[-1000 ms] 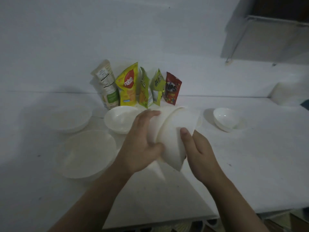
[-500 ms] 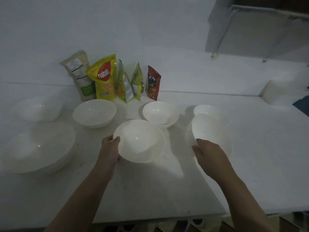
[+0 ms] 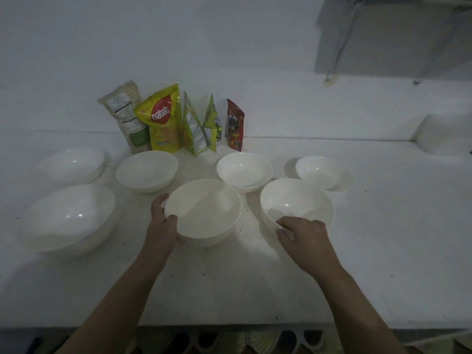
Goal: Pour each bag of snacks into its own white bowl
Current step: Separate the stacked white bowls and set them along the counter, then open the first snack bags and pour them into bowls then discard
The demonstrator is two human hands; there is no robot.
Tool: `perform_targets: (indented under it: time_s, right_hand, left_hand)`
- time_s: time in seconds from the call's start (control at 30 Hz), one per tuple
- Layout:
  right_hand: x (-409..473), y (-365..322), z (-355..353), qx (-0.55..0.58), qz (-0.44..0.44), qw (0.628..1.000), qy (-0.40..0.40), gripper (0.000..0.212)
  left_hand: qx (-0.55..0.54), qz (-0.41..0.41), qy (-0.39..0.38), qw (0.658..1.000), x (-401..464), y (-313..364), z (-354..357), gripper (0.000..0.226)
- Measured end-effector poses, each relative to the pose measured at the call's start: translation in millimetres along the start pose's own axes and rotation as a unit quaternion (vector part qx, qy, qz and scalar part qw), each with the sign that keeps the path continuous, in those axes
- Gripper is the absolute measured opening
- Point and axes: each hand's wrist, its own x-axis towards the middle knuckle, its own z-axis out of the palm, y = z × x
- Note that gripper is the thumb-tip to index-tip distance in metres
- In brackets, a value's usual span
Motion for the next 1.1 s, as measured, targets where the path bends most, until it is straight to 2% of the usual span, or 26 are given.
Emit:
perform_targets:
  time_s: [0.23, 0.37, 0.43, 0.53, 0.67, 0.93, 1.1]
  right_hand:
    - [-4.0, 0.2, -1.2, 0.033, 0.003, 0.999, -0.026, 0.016]
    - [-2.3, -5.1, -7.0, 0.098, -0.015, 0.995, -0.001, 0.018]
    - [0.9, -10.7, -10.0, 0.134, -0.041, 0.989, 0.042, 0.015]
    - [11.9, -28.5, -11.1, 0.189, -0.064, 0.976, 0.085, 0.013]
    - [43.8, -73.9, -6.5, 0.27, -0.084, 0.95, 0.13, 0.015]
    - [122.0, -190.3, -0.6, 0.341, -0.128, 0.926, 0.097, 0.016]
    - [181.4, -261.4, 18.4, 0.323, -0.143, 0.931, 0.095, 0.023]
  left_hand:
    - [-0.006, 0.042, 0.04, 0.998, 14.2, -2.9, -2.9, 0.051]
    - [0.049, 0.06, 0.02, 0.997, 17.0, -5.3, -4.1, 0.033]
    - [0.098, 0.125, 0.033, 0.987, 15.3, -3.5, -1.7, 0.03]
    - [0.182, 0.245, 0.059, 0.95, 13.5, 6.2, -2.1, 0.031]
    - [0.12, 0.298, 0.018, 0.947, 18.3, 37.2, -18.4, 0.026]
    - [-0.002, 0.225, 0.068, 0.972, 51.2, 88.6, -82.5, 0.018]
    - [-0.057, 0.186, 0.062, 0.979, 92.5, 112.0, -137.0, 0.016]
